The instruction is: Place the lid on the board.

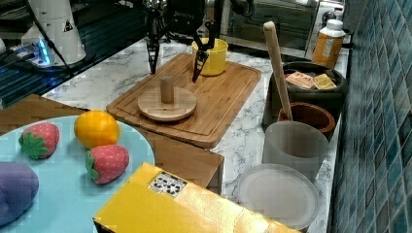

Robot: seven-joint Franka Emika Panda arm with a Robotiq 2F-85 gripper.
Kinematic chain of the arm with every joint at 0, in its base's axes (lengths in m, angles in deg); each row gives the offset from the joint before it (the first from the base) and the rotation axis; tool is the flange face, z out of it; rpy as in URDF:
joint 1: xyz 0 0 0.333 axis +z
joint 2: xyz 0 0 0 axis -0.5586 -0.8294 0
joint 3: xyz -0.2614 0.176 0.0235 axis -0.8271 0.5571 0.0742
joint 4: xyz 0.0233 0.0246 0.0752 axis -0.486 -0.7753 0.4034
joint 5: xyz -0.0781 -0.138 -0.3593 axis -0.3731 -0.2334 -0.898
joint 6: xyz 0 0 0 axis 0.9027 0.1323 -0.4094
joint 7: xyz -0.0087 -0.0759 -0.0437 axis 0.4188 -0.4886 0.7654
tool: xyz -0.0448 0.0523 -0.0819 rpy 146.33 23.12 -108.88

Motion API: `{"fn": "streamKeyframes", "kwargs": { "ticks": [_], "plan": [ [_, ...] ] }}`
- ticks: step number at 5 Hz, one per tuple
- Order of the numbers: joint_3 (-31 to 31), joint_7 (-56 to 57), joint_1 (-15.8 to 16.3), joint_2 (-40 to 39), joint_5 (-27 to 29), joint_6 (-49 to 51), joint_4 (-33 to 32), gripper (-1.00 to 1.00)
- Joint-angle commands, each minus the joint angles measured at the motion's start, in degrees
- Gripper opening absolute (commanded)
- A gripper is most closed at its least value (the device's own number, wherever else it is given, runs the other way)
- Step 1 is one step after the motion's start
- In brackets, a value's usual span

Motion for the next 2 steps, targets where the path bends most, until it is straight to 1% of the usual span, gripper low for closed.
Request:
{"fn": "streamKeyframes", "kwargs": {
  "ticks": [1, 2],
  "plan": [
    [-0.5, 2.5, 1.0, 1.6, 0.3, 0.2, 4.9, 1.0],
    [0.0, 2.5, 0.5, 1.6, 0.2, 0.2, 4.9, 1.0]
  ]
}}
